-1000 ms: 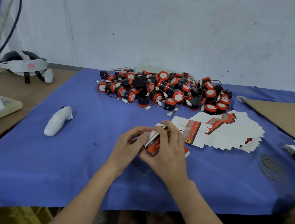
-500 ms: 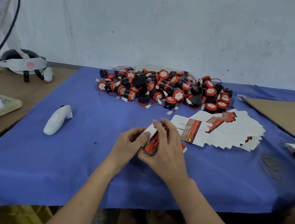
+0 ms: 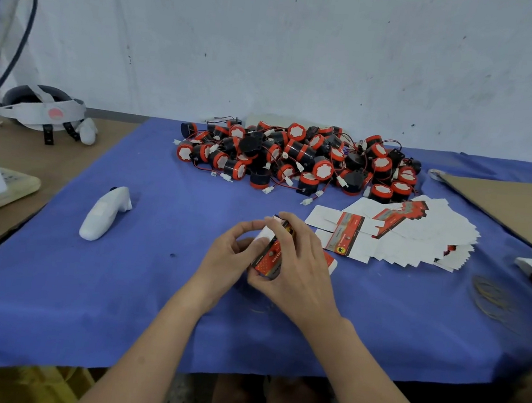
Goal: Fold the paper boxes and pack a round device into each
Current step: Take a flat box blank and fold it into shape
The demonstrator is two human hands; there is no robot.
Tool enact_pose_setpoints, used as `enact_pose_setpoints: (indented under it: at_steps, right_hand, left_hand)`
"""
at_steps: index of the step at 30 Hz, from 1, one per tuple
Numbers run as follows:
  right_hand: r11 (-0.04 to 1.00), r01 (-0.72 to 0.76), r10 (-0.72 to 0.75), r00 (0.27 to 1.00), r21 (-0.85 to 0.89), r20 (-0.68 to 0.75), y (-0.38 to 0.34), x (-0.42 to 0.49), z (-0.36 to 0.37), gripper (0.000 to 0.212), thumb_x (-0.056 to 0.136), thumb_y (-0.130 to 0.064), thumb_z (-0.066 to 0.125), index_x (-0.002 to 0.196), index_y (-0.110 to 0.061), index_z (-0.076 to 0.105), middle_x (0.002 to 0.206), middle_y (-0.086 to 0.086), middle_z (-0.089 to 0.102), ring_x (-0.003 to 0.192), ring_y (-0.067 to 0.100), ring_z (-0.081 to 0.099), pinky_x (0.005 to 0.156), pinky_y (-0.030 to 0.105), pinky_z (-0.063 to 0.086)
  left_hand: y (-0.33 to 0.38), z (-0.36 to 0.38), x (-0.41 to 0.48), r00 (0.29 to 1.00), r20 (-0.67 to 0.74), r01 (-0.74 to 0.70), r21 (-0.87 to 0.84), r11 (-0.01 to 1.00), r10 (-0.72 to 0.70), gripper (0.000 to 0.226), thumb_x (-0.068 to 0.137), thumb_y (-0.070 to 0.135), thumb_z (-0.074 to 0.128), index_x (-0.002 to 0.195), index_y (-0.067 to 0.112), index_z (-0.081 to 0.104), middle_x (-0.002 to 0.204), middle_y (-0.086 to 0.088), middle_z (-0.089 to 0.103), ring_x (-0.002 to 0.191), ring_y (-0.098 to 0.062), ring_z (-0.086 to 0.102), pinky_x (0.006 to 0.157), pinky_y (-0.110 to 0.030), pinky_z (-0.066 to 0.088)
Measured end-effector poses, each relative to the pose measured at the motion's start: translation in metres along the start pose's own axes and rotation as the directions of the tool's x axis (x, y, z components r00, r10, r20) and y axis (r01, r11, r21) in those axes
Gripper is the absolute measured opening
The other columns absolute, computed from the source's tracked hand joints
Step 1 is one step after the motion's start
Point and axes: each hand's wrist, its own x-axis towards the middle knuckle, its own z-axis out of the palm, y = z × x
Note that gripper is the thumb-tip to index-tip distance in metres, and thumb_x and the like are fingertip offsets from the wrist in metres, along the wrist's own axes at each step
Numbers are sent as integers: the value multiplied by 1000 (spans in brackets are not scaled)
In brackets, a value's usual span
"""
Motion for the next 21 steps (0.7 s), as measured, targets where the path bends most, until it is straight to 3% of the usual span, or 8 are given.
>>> enact_pose_setpoints:
  at_steps: [5,11,16,21]
  right_hand:
    - [999,42,-41,999,-15,16,1,1,1,68,77,-45,61,140,-26,42,144,2,41,134,21,41,113,38,38]
    - [995,88,-87,996,-39,31,2,2,1,69,79,-43,62,141,-23,41,145,1,38,137,20,37,124,26,9]
    - [988,146,-145,989,-43,23,2,3,2,69,81,-41,64,143,-23,39,144,3,38,136,22,40,126,28,8]
    - [988,147,-147,989,-39,5,3,2,4,72,80,-39,69,143,-22,38,146,3,39,138,20,37,126,29,9]
  left_hand:
    - [-1,-3,1,999,43,21,-8,1000,-20,24,99,28,60,121,35,60,105,-2,76,97,-19,73,74,-20,57]
    - [-4,-7,3,995,89,49,-68,996,-43,24,100,21,58,122,31,58,110,-9,74,103,-26,71,80,-28,58]
    - [-4,-9,4,993,97,71,-109,992,-60,28,94,22,63,121,25,57,112,-13,73,104,-32,70,82,-34,57]
    - [-5,-10,5,994,87,84,-150,985,-71,24,98,10,58,116,26,62,112,-18,71,103,-33,69,80,-34,57]
